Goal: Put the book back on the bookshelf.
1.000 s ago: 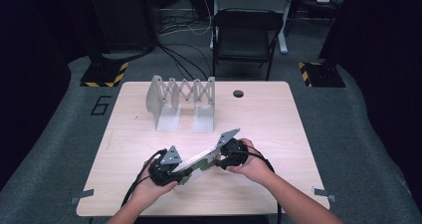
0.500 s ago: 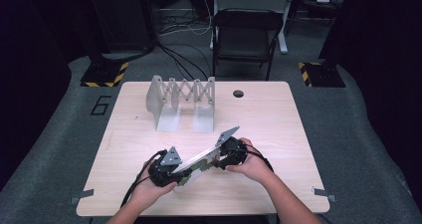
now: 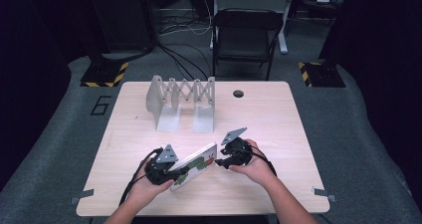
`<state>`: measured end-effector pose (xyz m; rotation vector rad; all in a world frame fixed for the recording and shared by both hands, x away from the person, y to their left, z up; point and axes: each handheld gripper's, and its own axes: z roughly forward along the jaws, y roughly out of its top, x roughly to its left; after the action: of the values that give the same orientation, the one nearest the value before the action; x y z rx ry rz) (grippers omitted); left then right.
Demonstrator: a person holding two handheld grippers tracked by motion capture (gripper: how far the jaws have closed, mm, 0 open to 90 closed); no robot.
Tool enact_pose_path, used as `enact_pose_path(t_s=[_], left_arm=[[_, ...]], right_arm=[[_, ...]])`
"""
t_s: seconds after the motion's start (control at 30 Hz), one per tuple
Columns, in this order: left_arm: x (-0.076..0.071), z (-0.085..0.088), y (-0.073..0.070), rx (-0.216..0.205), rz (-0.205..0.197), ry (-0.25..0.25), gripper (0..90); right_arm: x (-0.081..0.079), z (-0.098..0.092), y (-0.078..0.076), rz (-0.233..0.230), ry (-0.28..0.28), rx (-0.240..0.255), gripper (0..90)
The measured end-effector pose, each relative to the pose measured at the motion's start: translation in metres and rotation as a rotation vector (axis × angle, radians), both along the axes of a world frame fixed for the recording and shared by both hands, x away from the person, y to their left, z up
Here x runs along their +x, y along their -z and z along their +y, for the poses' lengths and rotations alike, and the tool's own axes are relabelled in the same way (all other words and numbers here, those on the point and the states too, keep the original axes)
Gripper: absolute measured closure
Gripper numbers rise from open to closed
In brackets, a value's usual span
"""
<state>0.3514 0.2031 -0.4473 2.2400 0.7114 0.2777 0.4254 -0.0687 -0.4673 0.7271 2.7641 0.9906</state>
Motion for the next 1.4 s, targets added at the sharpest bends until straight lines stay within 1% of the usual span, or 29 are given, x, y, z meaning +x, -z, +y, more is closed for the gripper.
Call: enact_pose_path(t_s=[0.07, 0.13, 0.23, 0.3, 0.33, 0.37, 0.4, 0.43, 0.47, 0.53, 0.57, 0.63, 0.67, 0.7, 0.73, 0.77, 0.83, 0.87, 0.9, 0.93, 0.97, 1.0, 1.03, 1.07, 1.13, 1.2, 1.23, 1.27, 1.4], left_arm=[[0.001, 0.001, -0.001, 0.000, 0.008, 0.001, 75.8], [0.001, 0.002, -0.002, 0.000, 0.004, -0.011, 75.7], [0.003, 0.005, -0.004, -0.008, -0.003, -0.022, 75.8], [0.003, 0.007, -0.005, -0.011, -0.003, -0.029, 75.8], [0.003, 0.008, -0.005, -0.016, 0.000, -0.030, 75.7], [0.003, 0.009, -0.005, -0.014, -0.006, -0.038, 75.8], [0.002, 0.010, -0.006, -0.014, -0.001, -0.044, 75.7], [0.002, 0.011, -0.006, -0.010, -0.005, -0.048, 75.8], [0.002, 0.012, -0.006, -0.014, -0.003, -0.058, 75.7], [0.002, 0.015, -0.008, -0.016, -0.004, -0.069, 75.7], [0.003, 0.017, -0.008, -0.014, -0.017, -0.079, 75.8], [0.003, 0.020, -0.011, -0.019, -0.009, -0.096, 75.7], [0.004, 0.021, -0.011, -0.027, -0.009, -0.107, 75.7], [0.004, 0.023, -0.012, -0.019, -0.015, -0.113, 75.7], [0.005, 0.025, -0.013, -0.016, -0.021, -0.124, 75.7], [0.006, 0.026, -0.013, -0.022, -0.022, -0.136, 75.7], [0.008, 0.030, -0.015, -0.025, -0.018, -0.149, 75.7], [0.009, 0.033, -0.015, -0.025, -0.022, -0.159, 75.7], [0.010, 0.035, -0.016, -0.032, -0.021, -0.168, 75.7], [0.011, 0.037, -0.017, -0.023, -0.034, -0.177, 75.7], [0.012, 0.039, -0.017, -0.023, -0.035, -0.179, 75.7], [0.012, 0.041, -0.018, -0.025, -0.039, -0.192, 75.7], [0.013, 0.043, -0.018, -0.023, -0.041, -0.198, 75.7], [0.014, 0.046, -0.019, -0.020, -0.043, -0.202, 75.7], [0.015, 0.050, -0.019, -0.028, -0.048, -0.224, 75.7], [0.016, 0.055, -0.020, -0.025, -0.050, -0.244, 75.7], [0.017, 0.057, -0.020, -0.027, -0.052, -0.254, 75.7], [0.017, 0.059, -0.020, -0.030, -0.055, -0.264, 75.7], [0.019, 0.068, -0.021, -0.042, -0.054, -0.300, 75.7]], right_arm=[[0.000, -0.001, 0.002, 0.017, 0.007, -0.005, 50.1], [0.001, -0.001, 0.004, 0.014, 0.008, -0.024, 49.9], [0.000, -0.001, 0.005, 0.012, 0.007, -0.022, 49.9], [-0.001, -0.001, 0.004, 0.016, 0.020, -0.024, 49.9], [0.000, -0.001, 0.005, 0.010, 0.013, -0.019, 49.9], [0.000, -0.001, 0.005, 0.011, 0.013, -0.018, 49.9], [0.001, 0.000, 0.005, 0.010, 0.015, -0.023, 49.9], [0.001, 0.000, 0.006, 0.008, 0.024, -0.015, 49.9], [0.002, 0.000, 0.007, 0.004, 0.013, -0.024, 49.9], [0.002, 0.000, 0.008, 0.002, 0.015, -0.026, 49.8], [0.002, 0.000, 0.008, 0.001, 0.015, -0.025, 49.7], [0.002, -0.001, 0.008, 0.007, 0.026, -0.028, 49.5], [0.002, -0.001, 0.008, 0.006, 0.035, -0.018, 49.4], [0.003, -0.002, 0.008, 0.003, 0.025, -0.025, 49.4], [0.003, -0.003, 0.009, 0.003, 0.030, -0.020, 49.3], [0.003, -0.003, 0.009, 0.009, 0.046, -0.019, 49.3], [0.004, -0.005, 0.010, 0.009, 0.039, -0.021, 49.3], [0.004, -0.006, 0.010, 0.009, 0.041, -0.026, 49.3], [0.004, -0.006, 0.011, 0.012, 0.053, -0.018, 49.3], [0.005, -0.007, 0.011, 0.011, 0.050, -0.022, 49.3], [0.005, -0.008, 0.011, 0.008, 0.045, -0.024, 49.3], [0.006, -0.009, 0.012, 0.009, 0.046, -0.024, 49.3], [0.005, -0.008, 0.012, 0.016, 0.062, -0.017, 49.3], [0.006, -0.009, 0.013, 0.013, 0.051, -0.025, 49.3], [0.006, -0.008, 0.014, 0.013, 0.055, -0.028, 49.3], [0.006, -0.009, 0.015, 0.015, 0.043, -0.035, 49.3], [0.006, -0.008, 0.016, 0.020, 0.056, -0.029, 49.3], [0.006, -0.009, 0.016, 0.016, 0.043, -0.038, 49.3], [0.007, -0.009, 0.018, 0.021, 0.053, -0.034, 49.3]])
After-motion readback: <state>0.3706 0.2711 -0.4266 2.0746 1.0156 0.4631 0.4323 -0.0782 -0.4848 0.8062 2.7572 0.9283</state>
